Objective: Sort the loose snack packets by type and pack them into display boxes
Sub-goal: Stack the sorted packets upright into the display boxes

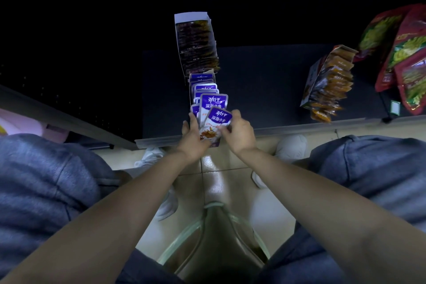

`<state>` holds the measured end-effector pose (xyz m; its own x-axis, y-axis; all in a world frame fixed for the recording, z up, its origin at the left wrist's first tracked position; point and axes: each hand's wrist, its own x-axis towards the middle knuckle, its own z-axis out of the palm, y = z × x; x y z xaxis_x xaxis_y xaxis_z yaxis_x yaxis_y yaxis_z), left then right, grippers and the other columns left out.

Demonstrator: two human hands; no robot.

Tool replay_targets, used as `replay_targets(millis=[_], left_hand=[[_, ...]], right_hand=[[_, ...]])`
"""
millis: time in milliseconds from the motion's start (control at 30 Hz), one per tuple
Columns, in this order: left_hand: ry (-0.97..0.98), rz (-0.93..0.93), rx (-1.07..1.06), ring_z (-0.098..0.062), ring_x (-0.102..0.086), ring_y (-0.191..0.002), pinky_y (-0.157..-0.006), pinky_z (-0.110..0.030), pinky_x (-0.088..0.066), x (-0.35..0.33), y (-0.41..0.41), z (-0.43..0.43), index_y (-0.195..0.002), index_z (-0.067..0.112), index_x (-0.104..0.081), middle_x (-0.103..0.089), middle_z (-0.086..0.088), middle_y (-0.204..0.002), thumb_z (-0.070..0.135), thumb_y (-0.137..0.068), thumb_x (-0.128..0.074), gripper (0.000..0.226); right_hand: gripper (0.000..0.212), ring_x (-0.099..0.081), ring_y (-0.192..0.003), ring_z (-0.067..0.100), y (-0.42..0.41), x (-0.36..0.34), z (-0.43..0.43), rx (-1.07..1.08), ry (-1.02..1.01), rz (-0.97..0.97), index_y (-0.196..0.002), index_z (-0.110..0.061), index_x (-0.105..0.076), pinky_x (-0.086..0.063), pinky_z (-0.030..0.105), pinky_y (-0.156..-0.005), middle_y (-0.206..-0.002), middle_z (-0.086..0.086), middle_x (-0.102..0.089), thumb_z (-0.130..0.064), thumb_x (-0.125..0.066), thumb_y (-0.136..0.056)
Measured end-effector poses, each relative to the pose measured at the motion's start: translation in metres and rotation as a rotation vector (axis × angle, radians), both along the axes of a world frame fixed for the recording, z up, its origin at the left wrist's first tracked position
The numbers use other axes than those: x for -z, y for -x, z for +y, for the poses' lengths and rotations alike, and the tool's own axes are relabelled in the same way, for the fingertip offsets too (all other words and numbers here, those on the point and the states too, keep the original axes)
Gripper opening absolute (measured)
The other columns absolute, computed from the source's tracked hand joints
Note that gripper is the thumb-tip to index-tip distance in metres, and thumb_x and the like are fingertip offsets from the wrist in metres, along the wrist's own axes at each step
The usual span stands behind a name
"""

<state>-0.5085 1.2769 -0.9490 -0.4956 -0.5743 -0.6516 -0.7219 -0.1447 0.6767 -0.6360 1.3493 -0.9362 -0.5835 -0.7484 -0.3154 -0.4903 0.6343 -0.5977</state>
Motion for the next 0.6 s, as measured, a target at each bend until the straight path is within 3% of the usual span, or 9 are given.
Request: replay_targets(millis=[100, 167, 267, 400, 533, 600], left_hand=[[0.030, 0.047, -0.043, -0.024, -0.036, -0.135, -0.110, -0.041, -0.035, -0.004, -0.001, -0.003, -0.153, 0.028, 0.006, -0.024, -0.007, -0.150, 0.019, -0.086, -0.064, 0.097], [0.034, 0.084, -0.044, -0.023, -0.048, -0.127, -0.105, -0.049, -0.043, -0.008, -0.003, -0.004, -0.148, 0.038, -0.008, -0.040, -0.007, -0.140, 0.032, -0.072, -0.067, 0.096], [0.016, 0.102, -0.039, -0.024, -0.048, -0.127, -0.102, -0.051, -0.045, -0.007, -0.007, -0.005, -0.145, 0.044, -0.009, -0.043, -0.007, -0.139, 0.035, -0.065, -0.063, 0.096], [0.005, 0.130, -0.049, -0.024, -0.049, -0.124, -0.101, -0.053, -0.045, -0.006, -0.008, -0.002, -0.141, 0.049, -0.012, -0.046, -0.007, -0.135, 0.031, -0.065, -0.064, 0.094], [0.002, 0.144, -0.022, -0.023, -0.045, -0.129, -0.103, -0.053, -0.043, -0.003, -0.012, -0.004, -0.142, 0.055, -0.007, -0.045, -0.004, -0.139, 0.044, -0.062, -0.067, 0.100], [-0.005, 0.141, -0.021, -0.023, -0.043, -0.132, -0.104, -0.054, -0.042, -0.004, -0.013, -0.004, -0.143, 0.056, 0.000, -0.041, -0.004, -0.143, 0.041, -0.065, -0.067, 0.104]], right_hand=[[0.023, -0.061, -0.099, 0.028, 0.005, -0.007, -0.006, -0.031, 0.088, 0.090, -0.111, -0.004, -0.053, -0.048, 0.034, -0.073, -0.111, 0.013, -0.063, -0.015, -0.059, -0.091], [0.021, -0.062, -0.096, 0.024, 0.008, -0.014, -0.010, -0.040, 0.152, 0.114, -0.109, -0.006, -0.055, -0.049, 0.034, -0.073, -0.110, 0.010, -0.062, -0.015, -0.060, -0.091], [0.019, -0.061, -0.094, 0.023, 0.009, -0.017, -0.007, -0.125, 0.204, 0.175, -0.108, -0.006, -0.055, -0.043, 0.029, -0.069, -0.108, 0.010, -0.061, -0.014, -0.059, -0.091], [0.020, -0.062, -0.097, 0.028, -0.003, -0.007, -0.001, -0.233, 0.175, 0.159, -0.107, -0.006, -0.059, -0.051, 0.039, -0.076, -0.113, 0.011, -0.060, -0.008, -0.061, -0.087], [0.028, -0.063, -0.093, 0.022, -0.006, 0.000, 0.001, -0.022, 0.211, 0.021, -0.109, -0.008, -0.053, -0.051, 0.034, -0.076, -0.113, 0.007, -0.057, -0.008, -0.065, -0.085], [0.042, -0.063, -0.096, 0.019, -0.001, 0.001, 0.001, 0.094, 0.242, -0.052, -0.122, -0.012, -0.047, -0.053, 0.037, -0.082, -0.120, 0.006, -0.054, -0.011, -0.066, -0.085]])
